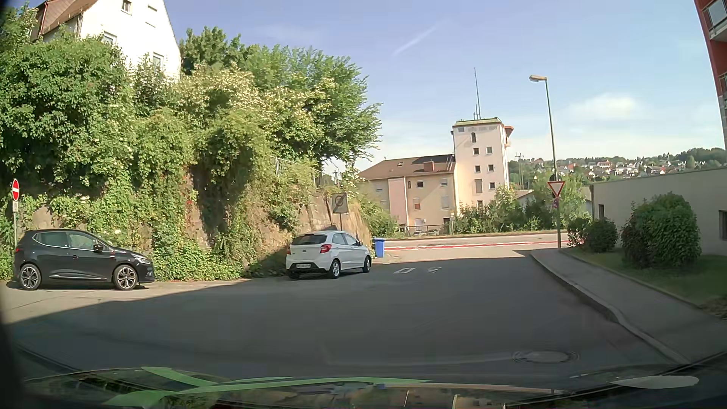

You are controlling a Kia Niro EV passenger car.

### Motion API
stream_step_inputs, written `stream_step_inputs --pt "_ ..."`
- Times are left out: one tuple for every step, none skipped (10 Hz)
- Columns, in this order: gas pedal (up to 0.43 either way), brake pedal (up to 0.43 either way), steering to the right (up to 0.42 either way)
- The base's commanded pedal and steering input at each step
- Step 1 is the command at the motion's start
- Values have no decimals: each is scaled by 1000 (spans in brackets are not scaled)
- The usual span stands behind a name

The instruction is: Follow the waypoints while adhering to traffic rules and regulations

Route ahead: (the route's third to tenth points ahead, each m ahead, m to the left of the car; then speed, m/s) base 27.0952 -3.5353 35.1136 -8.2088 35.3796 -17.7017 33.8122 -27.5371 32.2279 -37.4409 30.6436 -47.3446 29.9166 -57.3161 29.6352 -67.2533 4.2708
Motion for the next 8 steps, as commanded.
stream_step_inputs --pt "0 110 113" --pt "0 116 114" --pt "0 116 114" --pt "0 116 112" --pt "0 116 106" --pt "0 116 93" --pt "0 116 89" --pt "0 116 89"
